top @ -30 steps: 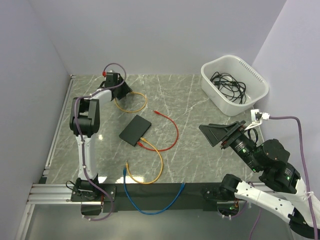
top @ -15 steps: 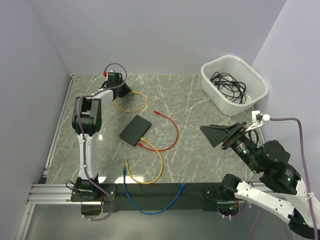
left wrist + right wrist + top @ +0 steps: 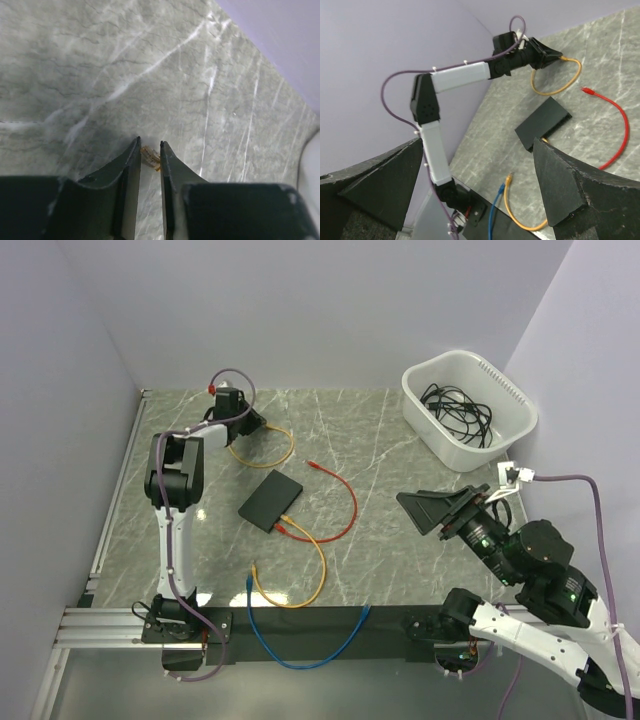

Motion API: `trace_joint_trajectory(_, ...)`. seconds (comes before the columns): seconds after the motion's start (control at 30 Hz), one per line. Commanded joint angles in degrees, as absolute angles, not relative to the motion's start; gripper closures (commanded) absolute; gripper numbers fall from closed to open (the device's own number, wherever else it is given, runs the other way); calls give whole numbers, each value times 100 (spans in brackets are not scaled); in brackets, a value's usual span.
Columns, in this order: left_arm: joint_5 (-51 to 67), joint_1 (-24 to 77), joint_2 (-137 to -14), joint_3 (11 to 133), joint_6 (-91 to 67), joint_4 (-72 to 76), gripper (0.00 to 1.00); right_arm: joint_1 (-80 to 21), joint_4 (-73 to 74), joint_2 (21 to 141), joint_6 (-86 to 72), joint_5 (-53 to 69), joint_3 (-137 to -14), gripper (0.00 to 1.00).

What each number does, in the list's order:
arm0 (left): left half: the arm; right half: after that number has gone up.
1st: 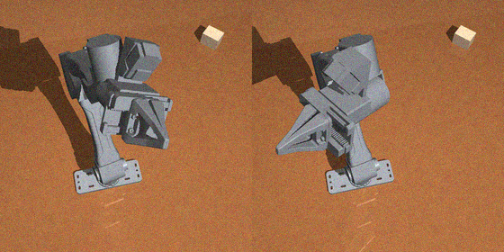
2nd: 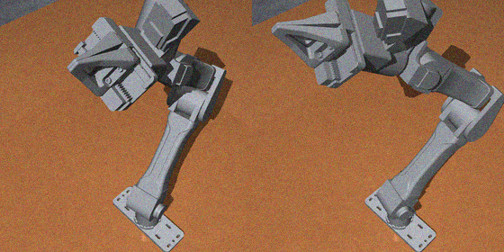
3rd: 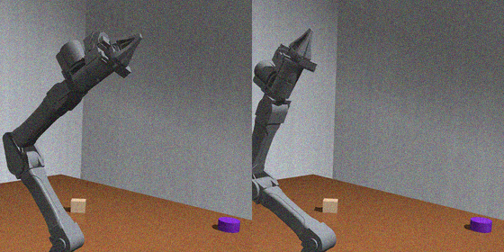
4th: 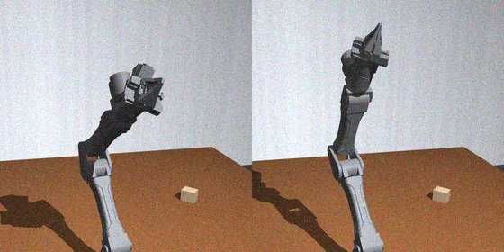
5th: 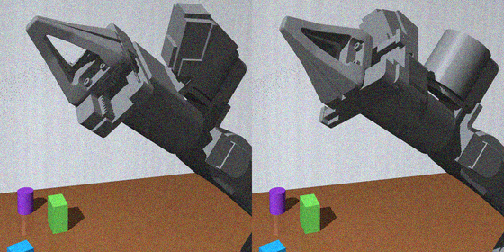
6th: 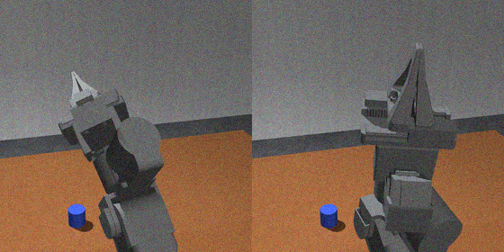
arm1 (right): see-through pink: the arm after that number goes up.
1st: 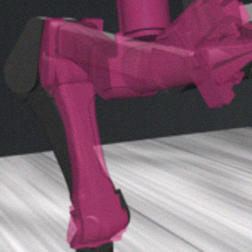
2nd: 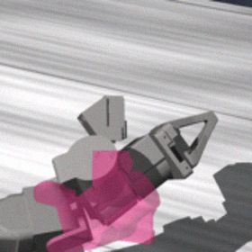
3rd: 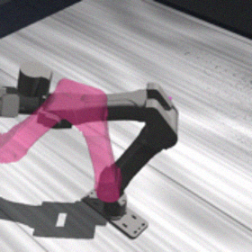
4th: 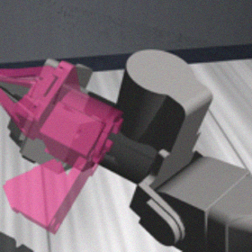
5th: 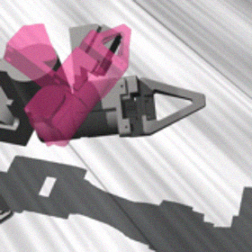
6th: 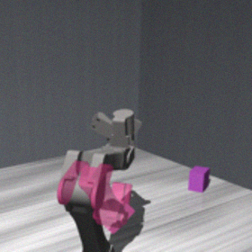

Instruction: Insert the plug into the switch port

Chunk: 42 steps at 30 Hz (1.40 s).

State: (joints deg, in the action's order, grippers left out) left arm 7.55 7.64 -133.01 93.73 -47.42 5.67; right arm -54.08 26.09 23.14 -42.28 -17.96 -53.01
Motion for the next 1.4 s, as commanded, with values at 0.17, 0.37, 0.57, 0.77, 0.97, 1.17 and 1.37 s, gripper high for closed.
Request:
trace_joint_trajectory(0.17,1748,826,-11814,8359,-4237,1555,99,-5379,2083,3356,-3560,-1460,-5422,5)
trace_joint_trajectory(0.37,2338,940,-10715,8359,-3859,1257,99,-5326,1539,3884,-2866,-880,-5660,8)
trace_joint_trajectory(0.57,2926,1054,-9371,7816,-3788,1081,99,-5186,827,4332,-2233,-299,-5713,15)
trace_joint_trajectory(0.77,3076,1563,-8000,6797,-3691,1107,100,-4852,301,4922,-1776,401,-5801,20)
trace_joint_trajectory(0.97,3348,1828,-7041,5908,-3999,1423,100,-4526,-220,5132,-1591,1362,-5660,23)
trace_joint_trajectory(1.17,3270,2214,-6592,5485,-4139,1547,100,-4482,-377,5484,-1582,1450,-5730,26)
trace_joint_trajectory(1.37,3085,2548,-6425,5177,-4210,1617,100,-4465,-729,5949,-1661,1723,-5730,27)
